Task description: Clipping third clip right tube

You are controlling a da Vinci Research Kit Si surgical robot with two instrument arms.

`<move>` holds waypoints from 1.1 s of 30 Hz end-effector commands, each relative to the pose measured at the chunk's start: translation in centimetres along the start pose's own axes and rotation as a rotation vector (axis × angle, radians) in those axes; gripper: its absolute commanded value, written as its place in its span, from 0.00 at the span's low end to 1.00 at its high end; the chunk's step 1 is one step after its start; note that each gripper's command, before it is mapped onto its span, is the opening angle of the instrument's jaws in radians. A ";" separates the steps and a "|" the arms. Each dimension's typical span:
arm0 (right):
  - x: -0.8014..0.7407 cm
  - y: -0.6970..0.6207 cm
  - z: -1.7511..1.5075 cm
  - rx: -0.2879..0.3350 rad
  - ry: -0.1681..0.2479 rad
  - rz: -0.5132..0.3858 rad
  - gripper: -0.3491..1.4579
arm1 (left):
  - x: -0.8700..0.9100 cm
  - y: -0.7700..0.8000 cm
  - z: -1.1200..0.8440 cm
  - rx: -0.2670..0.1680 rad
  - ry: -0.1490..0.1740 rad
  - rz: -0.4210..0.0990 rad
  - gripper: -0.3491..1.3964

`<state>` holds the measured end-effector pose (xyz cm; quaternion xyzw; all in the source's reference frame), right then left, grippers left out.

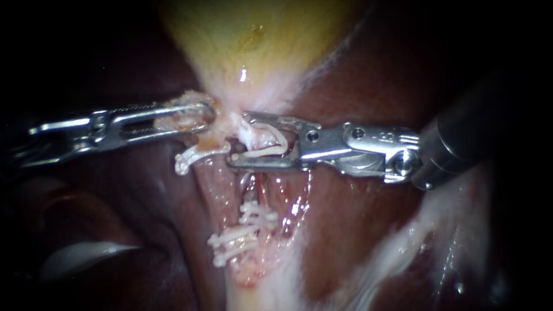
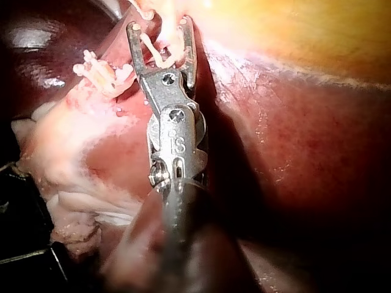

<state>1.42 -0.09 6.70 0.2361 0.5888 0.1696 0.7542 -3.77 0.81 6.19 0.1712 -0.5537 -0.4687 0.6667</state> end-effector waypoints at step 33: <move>-0.02 -0.17 -0.42 0.033 0.000 0.035 0.47 | -0.02 0.01 -0.04 0.002 0.001 -0.001 0.00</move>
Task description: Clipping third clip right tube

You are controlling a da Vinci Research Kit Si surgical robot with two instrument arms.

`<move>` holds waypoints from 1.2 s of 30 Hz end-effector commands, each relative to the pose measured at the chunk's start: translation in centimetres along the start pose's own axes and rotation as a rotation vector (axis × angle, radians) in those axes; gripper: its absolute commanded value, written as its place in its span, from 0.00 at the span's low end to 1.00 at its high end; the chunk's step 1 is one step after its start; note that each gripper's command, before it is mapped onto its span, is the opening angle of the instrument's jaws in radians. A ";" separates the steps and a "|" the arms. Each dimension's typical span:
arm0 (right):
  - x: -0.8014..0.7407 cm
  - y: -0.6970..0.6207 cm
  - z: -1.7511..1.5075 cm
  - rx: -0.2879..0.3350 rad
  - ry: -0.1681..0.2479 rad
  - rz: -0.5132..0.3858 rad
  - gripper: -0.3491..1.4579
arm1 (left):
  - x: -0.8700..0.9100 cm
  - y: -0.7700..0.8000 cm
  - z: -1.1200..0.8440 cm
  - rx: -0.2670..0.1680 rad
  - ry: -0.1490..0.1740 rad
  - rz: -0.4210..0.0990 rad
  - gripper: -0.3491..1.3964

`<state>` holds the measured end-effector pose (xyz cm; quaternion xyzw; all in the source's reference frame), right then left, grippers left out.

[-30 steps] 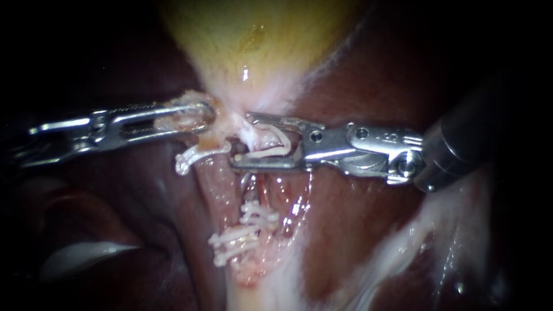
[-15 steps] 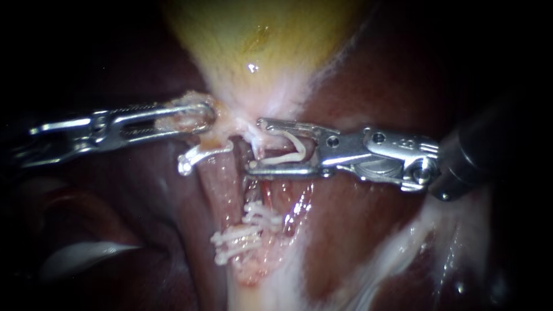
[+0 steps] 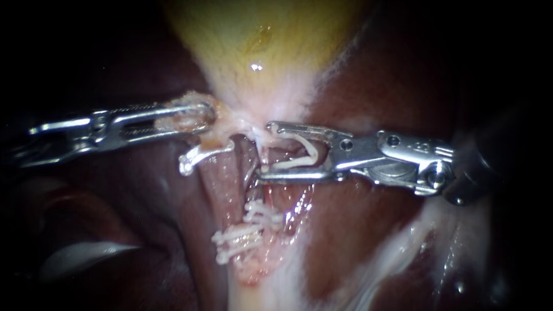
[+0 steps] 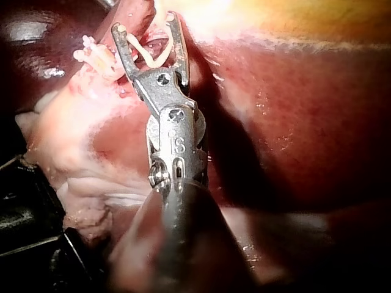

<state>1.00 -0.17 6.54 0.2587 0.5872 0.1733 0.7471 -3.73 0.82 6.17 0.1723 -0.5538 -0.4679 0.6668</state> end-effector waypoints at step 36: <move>0.01 -0.16 -0.25 0.033 -0.002 -0.006 0.47 | -0.01 0.01 -0.02 0.001 0.000 -0.001 0.00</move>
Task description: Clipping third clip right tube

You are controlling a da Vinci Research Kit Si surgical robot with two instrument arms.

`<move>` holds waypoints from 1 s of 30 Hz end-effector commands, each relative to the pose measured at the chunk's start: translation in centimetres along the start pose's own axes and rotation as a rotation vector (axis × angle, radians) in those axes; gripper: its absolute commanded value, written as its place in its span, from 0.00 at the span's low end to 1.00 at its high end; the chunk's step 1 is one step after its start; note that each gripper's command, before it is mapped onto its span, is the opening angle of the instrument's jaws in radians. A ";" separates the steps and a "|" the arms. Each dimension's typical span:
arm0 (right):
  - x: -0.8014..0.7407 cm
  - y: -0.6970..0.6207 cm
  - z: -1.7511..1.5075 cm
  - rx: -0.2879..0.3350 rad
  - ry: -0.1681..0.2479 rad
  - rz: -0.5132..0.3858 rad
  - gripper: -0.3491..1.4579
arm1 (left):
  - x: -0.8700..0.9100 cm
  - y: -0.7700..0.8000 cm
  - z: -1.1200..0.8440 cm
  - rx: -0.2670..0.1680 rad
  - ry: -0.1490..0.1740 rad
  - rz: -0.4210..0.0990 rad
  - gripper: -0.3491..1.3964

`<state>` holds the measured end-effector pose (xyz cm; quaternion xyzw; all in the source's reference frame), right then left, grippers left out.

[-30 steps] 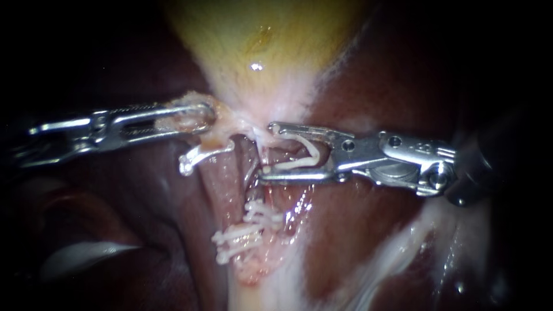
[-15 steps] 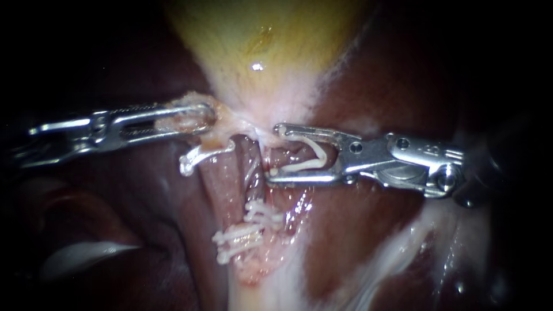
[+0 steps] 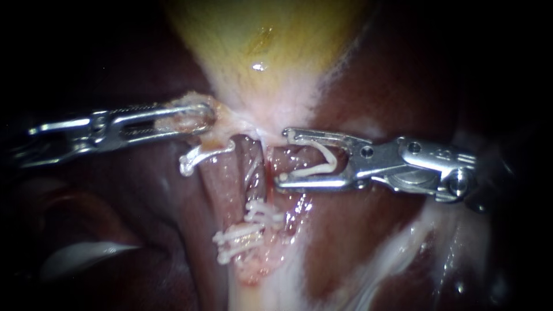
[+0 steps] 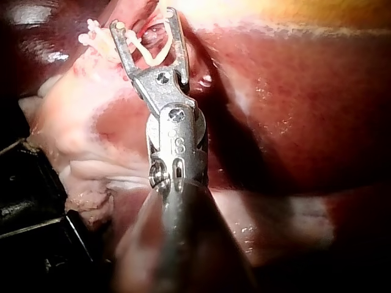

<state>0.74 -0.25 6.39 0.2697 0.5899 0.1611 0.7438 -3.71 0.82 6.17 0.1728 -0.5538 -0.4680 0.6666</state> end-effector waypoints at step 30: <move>0.24 0.01 -0.10 0.013 0.016 0.008 0.47 | 0.00 0.00 0.01 0.000 0.000 0.000 0.00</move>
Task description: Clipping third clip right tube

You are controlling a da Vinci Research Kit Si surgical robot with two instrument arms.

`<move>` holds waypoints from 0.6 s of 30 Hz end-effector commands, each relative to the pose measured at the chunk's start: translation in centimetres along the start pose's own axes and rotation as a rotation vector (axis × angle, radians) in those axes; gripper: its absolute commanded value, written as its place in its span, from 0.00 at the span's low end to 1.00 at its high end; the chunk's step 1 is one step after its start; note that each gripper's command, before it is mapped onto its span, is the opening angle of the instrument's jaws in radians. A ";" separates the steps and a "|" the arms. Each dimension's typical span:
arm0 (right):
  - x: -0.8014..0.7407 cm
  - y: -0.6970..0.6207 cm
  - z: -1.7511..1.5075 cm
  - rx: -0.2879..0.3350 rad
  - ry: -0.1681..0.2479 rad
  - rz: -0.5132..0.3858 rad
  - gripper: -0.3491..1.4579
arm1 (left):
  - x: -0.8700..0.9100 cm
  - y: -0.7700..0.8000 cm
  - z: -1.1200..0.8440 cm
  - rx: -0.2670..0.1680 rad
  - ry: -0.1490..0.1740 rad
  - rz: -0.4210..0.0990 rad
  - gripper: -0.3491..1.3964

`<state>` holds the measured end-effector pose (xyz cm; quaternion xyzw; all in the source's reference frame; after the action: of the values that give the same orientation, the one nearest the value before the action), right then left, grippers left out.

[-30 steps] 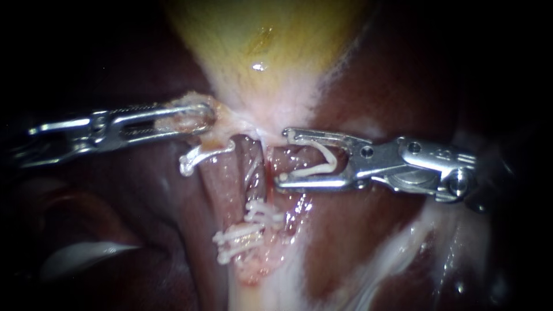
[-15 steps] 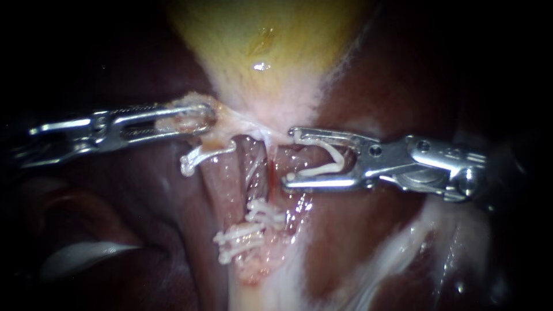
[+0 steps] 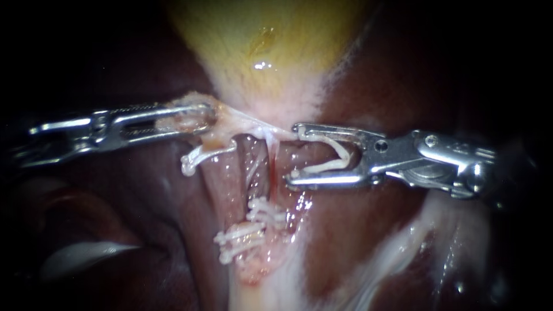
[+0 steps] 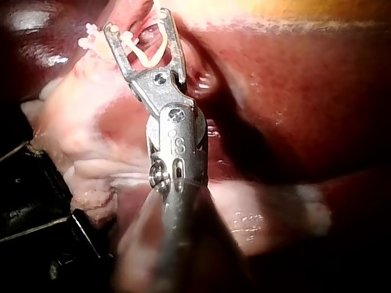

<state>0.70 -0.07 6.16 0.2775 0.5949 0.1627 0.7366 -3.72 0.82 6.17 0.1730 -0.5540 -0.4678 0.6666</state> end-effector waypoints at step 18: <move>-0.06 0.28 0.36 -0.028 0.012 -0.064 0.47 | 0.01 -0.01 0.01 -0.002 -0.001 0.000 0.00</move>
<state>1.07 0.04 6.43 0.2466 0.6056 0.1490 0.7418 -3.73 0.82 6.18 0.1720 -0.5538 -0.4685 0.6665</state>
